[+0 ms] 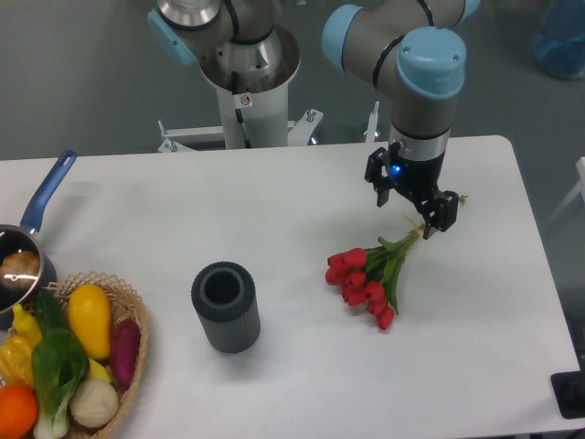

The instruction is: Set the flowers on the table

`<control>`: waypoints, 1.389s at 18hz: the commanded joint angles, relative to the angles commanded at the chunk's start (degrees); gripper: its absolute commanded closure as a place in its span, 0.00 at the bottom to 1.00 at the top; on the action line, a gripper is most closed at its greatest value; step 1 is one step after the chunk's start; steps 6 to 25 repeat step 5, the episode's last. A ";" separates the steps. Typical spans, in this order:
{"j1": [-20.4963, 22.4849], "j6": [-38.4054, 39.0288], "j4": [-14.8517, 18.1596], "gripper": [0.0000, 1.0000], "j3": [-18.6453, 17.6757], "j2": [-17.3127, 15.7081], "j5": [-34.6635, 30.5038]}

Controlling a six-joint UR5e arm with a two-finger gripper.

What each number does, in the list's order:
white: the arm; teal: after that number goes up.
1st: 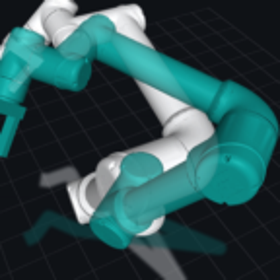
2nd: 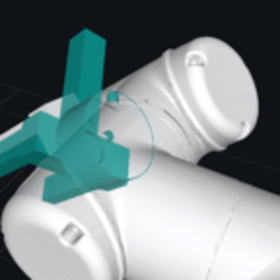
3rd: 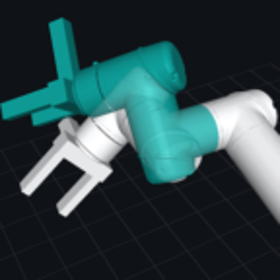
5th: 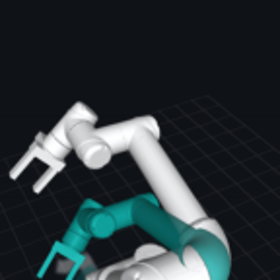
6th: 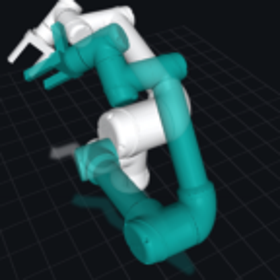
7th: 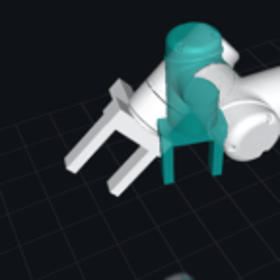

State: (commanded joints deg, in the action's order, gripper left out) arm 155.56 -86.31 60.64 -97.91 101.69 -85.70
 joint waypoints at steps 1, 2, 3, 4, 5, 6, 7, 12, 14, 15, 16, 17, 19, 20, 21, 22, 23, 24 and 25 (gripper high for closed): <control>0.09 -0.17 -0.26 0.00 0.00 0.17 1.14; 0.27 -0.52 -0.35 0.00 0.00 0.79 2.28; 0.09 -0.61 -0.44 0.00 0.00 1.05 2.55; 0.01 -0.70 -0.44 0.00 0.00 1.23 2.47; -0.08 -0.53 -0.61 0.00 0.00 1.67 2.38; -0.08 -0.53 -0.61 0.00 0.00 1.67 2.38; -0.08 -0.53 -0.61 0.00 0.00 1.67 2.38; -0.08 -0.53 -0.61 0.00 0.00 1.67 2.38; -0.08 -0.53 -0.61 0.00 0.00 1.67 2.38; -0.08 -0.53 -0.61 0.00 0.00 1.67 2.38; -0.08 -0.53 -0.61 0.00 0.00 1.67 2.38; -0.08 -0.53 -0.61 0.00 0.00 1.67 2.38; -0.08 -0.53 -0.61 0.00 0.00 1.67 2.38; -0.08 -0.53 -0.61 0.00 0.00 1.67 2.38; -0.08 -0.53 -0.61 0.00 0.00 1.67 2.38; -0.08 -0.53 -0.61 0.00 0.00 1.67 2.38; -0.08 -0.53 -0.61 0.00 0.00 1.67 2.38; -0.08 -0.53 -0.61 0.00 0.00 1.67 2.38; -0.08 -0.53 -0.61 0.00 0.00 1.67 2.38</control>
